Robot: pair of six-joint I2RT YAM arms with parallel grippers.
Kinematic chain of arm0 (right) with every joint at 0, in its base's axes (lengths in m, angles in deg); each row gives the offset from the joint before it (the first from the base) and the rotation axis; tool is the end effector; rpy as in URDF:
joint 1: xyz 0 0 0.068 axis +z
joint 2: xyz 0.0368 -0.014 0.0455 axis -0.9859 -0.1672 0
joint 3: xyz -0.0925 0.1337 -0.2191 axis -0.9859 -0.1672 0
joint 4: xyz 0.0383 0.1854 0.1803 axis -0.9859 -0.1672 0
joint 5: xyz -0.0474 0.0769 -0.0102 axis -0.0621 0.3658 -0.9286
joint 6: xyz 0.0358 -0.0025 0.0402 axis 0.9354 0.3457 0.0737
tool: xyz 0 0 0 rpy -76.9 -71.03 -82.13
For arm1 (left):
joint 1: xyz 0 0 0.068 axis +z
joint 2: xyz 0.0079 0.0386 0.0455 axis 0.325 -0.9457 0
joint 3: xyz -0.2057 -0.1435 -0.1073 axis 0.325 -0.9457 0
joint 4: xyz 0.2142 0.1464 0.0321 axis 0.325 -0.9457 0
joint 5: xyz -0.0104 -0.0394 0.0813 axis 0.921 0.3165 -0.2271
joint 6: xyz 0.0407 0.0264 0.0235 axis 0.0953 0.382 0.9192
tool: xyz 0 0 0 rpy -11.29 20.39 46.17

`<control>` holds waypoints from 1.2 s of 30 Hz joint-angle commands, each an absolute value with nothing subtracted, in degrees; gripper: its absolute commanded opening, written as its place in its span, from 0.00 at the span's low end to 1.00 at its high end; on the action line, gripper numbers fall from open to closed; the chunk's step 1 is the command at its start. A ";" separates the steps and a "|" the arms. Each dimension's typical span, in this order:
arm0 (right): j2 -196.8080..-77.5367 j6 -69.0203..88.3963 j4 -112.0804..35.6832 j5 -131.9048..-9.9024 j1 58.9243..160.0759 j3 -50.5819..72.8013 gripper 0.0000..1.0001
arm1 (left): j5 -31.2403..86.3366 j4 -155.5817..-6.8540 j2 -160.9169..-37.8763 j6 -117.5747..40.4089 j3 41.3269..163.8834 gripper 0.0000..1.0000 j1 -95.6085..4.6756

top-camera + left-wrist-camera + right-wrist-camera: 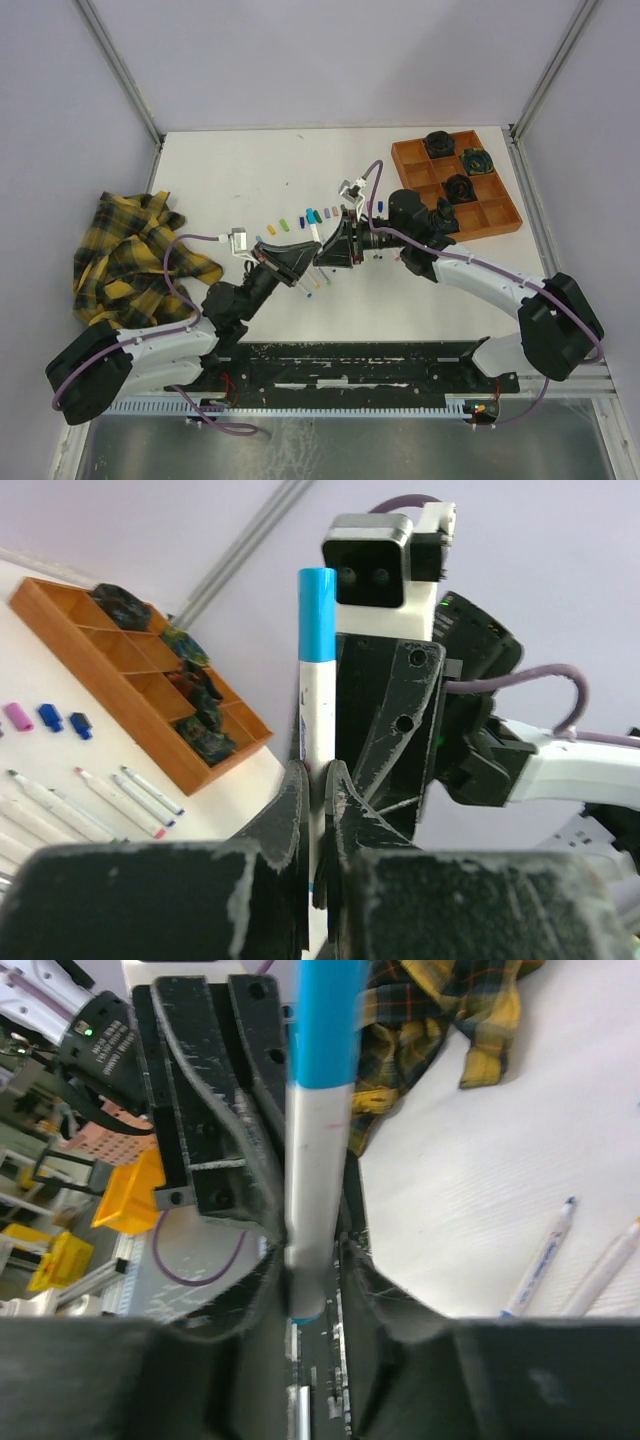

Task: Open the pen caps
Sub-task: Pick up the pen from the center of the board, then open the pen cap from the pen.

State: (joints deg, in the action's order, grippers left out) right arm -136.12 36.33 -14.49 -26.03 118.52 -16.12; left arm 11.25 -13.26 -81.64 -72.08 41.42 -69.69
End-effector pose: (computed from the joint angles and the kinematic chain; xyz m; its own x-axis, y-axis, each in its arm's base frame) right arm 0.2255 0.2130 0.2820 -0.6446 -0.0796 -0.7604 -0.7644 0.0453 0.6432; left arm 0.1247 -0.1445 0.2429 -0.3078 -0.7312 -0.6088 0.6619 0.2951 -0.6890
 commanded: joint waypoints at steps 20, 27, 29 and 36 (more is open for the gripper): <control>-135.47 33.58 -16.86 -17.55 118.40 -10.47 0.00 | 21.13 -57.08 -70.52 -69.05 64.53 0.69 -60.62; -136.08 33.10 -17.88 -16.92 118.33 -9.98 0.00 | 26.00 -60.01 -73.89 -68.84 68.49 0.54 -59.51; -136.39 32.67 -19.02 -16.70 118.33 -9.55 0.00 | 27.03 -60.03 -74.44 -68.93 69.11 0.43 -59.40; -137.84 32.69 -20.11 -15.91 118.34 -8.96 0.00 | 28.36 -61.60 -74.40 -67.84 71.61 0.30 -57.36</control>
